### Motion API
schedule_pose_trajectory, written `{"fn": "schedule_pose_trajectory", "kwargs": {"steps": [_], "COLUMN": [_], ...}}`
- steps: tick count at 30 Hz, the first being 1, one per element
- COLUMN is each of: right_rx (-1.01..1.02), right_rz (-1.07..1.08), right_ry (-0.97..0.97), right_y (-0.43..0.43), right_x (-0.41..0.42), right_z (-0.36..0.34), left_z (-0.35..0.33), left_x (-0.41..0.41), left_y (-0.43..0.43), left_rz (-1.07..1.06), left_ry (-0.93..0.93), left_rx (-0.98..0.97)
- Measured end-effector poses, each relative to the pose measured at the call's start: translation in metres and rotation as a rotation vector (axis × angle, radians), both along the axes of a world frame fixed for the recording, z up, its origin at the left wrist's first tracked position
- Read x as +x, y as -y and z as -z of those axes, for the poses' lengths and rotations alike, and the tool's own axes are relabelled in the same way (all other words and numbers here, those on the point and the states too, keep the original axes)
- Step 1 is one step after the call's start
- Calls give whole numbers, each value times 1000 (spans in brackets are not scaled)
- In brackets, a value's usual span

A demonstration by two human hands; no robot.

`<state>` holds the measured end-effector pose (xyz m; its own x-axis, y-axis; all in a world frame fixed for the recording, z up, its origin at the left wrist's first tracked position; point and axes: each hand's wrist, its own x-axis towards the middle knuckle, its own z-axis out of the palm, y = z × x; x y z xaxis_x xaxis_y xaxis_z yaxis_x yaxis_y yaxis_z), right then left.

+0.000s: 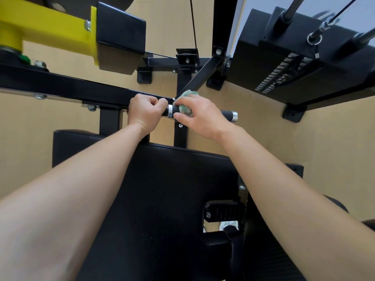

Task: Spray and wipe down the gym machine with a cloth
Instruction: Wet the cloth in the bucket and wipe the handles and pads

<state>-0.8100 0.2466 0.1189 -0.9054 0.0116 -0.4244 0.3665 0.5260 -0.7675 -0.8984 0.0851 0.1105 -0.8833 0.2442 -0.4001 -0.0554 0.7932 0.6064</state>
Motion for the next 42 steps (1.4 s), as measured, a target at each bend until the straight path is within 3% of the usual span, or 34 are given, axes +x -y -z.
{"fn": "schedule_pose_trajectory", "kwargs": {"steps": [5, 10, 14, 17, 21, 26, 29, 32, 35, 39, 42], "right_rx": [-157, -101, -110, -55, 86, 359, 423, 313, 95, -225, -296], "right_rz": [55, 149, 62, -11, -6, 199, 330, 458, 609, 770, 749], "right_ry": [50, 99, 24, -28, 39, 234, 329, 280, 221, 161, 139], "right_y": [-13, -35, -3, 11, -18, -58, -60, -45, -24, 2, 16], "right_x": [2, 3, -13, -18, 2, 43, 71, 104, 134, 167, 188], "right_z": [0, 11, 5, 1, 7, 16, 5, -19, -50, -95, -128], "left_z": [0, 3, 2, 1, 2, -2, -12, -26, -43, -74, -104], "left_x": [0, 0, -1, 0, 0, 2, 4, 10, 31, 94, 148], "left_y": [1, 3, 2, 0, 2, 0, -4, -10, -14, -7, 0], "left_rz": [8, 12, 2, 4, 0, 1, 66, 90, 86, 22, -145], "left_ry": [5, -2, 13, 6, 20, 8, -3, -6, -35, 59, 170], "left_rx": [-6, -2, 5, 2, 4, -70, -279, -456, -475, -292, -47]}}
